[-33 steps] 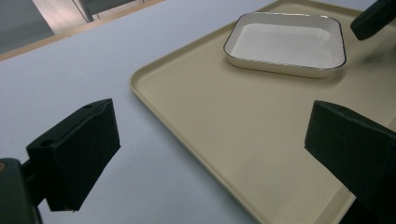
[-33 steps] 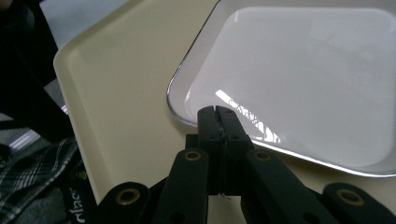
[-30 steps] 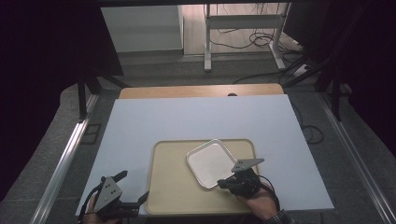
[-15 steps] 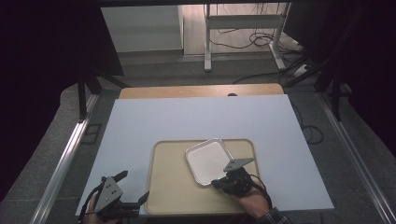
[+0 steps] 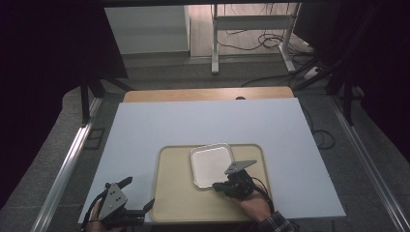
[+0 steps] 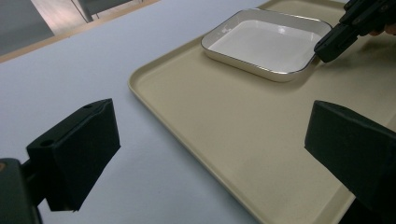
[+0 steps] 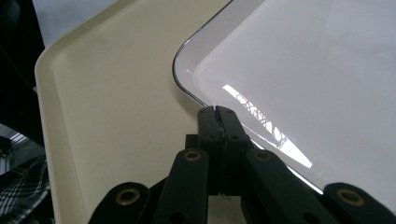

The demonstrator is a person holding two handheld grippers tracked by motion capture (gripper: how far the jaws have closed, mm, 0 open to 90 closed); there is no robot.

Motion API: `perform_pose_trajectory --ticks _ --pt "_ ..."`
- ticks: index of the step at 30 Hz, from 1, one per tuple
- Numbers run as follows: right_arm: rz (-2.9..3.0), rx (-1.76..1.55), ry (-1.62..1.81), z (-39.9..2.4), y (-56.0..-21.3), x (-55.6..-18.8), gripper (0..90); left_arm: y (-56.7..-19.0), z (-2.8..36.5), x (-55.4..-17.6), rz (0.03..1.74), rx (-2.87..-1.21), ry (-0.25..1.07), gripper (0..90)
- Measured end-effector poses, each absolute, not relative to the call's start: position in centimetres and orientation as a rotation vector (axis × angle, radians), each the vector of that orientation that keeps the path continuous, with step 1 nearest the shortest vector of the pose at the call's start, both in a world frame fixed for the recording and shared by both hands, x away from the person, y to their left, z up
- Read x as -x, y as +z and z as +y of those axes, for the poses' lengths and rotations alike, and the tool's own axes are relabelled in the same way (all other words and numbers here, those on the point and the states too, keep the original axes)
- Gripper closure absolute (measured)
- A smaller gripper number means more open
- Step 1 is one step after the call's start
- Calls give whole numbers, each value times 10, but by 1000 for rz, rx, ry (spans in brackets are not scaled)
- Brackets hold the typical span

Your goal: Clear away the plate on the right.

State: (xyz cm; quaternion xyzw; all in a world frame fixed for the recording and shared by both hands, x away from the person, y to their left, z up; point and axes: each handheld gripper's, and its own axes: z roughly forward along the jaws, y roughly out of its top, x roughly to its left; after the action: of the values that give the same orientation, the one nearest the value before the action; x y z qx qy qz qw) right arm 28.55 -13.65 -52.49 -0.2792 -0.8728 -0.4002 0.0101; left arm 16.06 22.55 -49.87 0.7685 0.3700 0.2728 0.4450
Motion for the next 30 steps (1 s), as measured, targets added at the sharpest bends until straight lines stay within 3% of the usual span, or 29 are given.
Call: perform_pose_trajectory --ticks 17,30 --pt "-2731 876 -1263 -132 -527 -289 897 -499 225 -161 918 -1906 677 27" --pt "-2709 892 -1293 -136 -520 -287 833 -499 225 -161 916 -1906 678 27"
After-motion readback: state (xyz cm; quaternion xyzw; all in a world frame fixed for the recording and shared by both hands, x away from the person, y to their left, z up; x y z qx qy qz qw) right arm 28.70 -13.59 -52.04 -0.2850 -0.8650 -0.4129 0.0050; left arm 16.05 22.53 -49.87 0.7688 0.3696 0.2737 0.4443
